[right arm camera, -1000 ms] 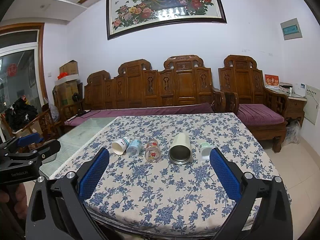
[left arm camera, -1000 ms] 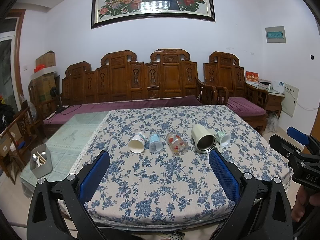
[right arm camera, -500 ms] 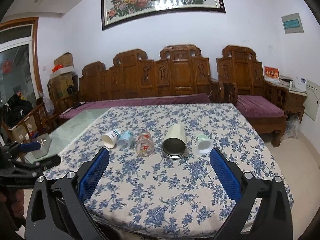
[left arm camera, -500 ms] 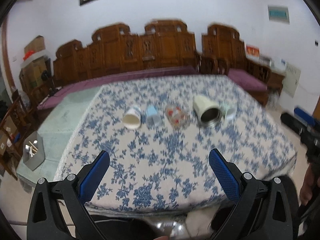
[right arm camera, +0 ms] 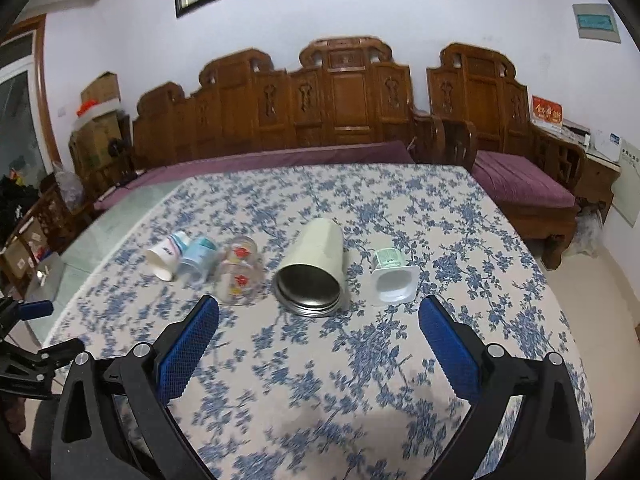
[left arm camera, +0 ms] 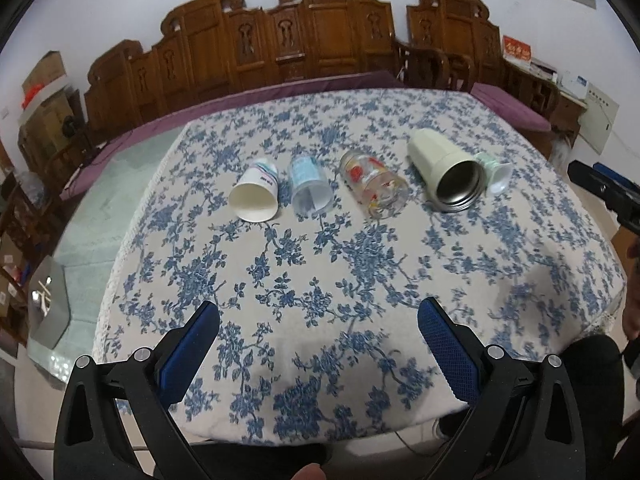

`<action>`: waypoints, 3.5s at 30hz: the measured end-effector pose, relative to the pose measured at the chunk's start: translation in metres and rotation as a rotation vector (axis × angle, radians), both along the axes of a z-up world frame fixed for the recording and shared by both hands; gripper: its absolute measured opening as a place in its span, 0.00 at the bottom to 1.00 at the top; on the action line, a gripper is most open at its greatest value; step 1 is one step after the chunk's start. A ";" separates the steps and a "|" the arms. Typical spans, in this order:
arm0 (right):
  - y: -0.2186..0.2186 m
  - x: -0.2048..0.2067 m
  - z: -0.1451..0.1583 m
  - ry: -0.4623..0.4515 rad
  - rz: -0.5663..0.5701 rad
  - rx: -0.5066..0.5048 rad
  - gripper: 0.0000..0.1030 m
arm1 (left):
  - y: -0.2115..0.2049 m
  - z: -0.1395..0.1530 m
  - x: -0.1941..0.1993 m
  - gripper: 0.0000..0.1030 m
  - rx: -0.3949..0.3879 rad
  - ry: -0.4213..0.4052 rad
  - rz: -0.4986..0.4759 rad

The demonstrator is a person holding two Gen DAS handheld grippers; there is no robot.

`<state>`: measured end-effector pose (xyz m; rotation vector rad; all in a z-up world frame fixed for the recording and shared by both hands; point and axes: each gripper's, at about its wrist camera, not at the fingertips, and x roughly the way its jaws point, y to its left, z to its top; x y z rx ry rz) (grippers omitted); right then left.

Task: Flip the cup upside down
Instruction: 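Move the right gripper to the pale-green cup lying on its side and close on it, then lift the pale-green cup with the right gripper and rotate it upright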

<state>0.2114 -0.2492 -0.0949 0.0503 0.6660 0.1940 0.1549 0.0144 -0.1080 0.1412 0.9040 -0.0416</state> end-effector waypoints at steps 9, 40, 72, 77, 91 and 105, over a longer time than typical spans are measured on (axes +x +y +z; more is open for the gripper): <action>0.008 0.091 -0.028 0.138 0.054 -0.042 0.95 | 0.008 -0.025 0.055 0.93 0.005 0.054 -0.014; 0.061 0.261 -0.127 0.739 0.175 -0.105 0.77 | 0.008 -0.062 0.109 0.93 -0.068 -0.034 -0.060; 0.117 0.088 -0.117 0.696 0.285 0.054 0.76 | 0.054 -0.006 0.014 0.93 -0.110 -0.092 0.021; 0.116 0.089 -0.120 0.672 0.275 0.054 0.76 | 0.054 0.002 0.010 0.93 -0.094 -0.101 0.021; 0.054 0.024 -0.039 0.296 0.231 0.052 0.87 | 0.006 0.019 0.013 0.93 -0.044 -0.093 -0.049; -0.006 -0.037 -0.014 0.129 0.159 0.041 0.97 | -0.069 -0.004 0.061 0.91 -0.042 0.067 -0.101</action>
